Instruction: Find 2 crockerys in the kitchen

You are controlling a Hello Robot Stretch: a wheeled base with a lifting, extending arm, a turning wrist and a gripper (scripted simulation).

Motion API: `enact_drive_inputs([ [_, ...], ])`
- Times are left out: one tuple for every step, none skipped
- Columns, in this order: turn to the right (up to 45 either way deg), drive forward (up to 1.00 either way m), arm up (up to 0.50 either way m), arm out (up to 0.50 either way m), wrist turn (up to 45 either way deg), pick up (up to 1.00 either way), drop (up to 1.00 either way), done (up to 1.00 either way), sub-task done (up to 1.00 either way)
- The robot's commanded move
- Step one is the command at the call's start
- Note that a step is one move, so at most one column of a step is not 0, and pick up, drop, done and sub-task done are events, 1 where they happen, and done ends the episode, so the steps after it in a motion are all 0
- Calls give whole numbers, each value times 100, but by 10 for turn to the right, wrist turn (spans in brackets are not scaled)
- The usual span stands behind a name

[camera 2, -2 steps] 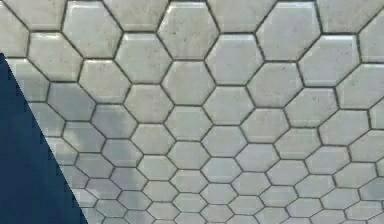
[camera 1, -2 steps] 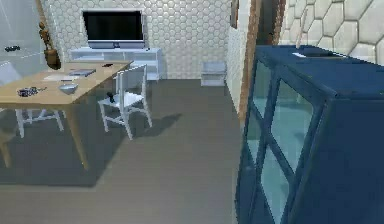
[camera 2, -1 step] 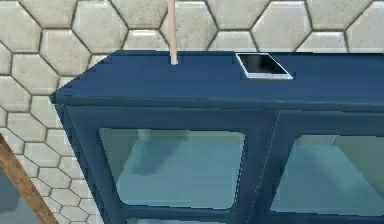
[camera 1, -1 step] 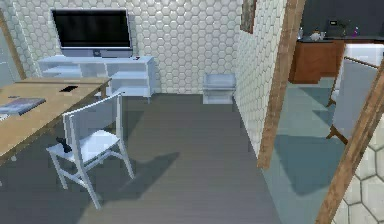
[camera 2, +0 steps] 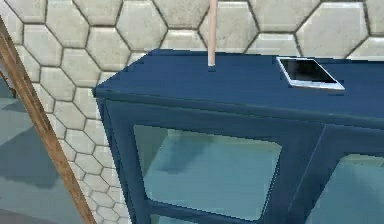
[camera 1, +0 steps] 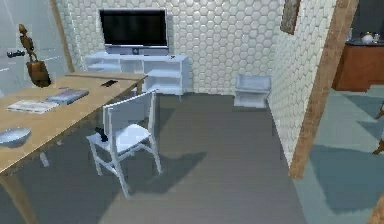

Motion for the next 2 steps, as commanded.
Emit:
enact_drive_inputs([
  [0, 15, 0, 0, 0, 0, 0, 0, 0],
  [360, 0, 0, 0, 0, 0, 0, 0, 0],
])
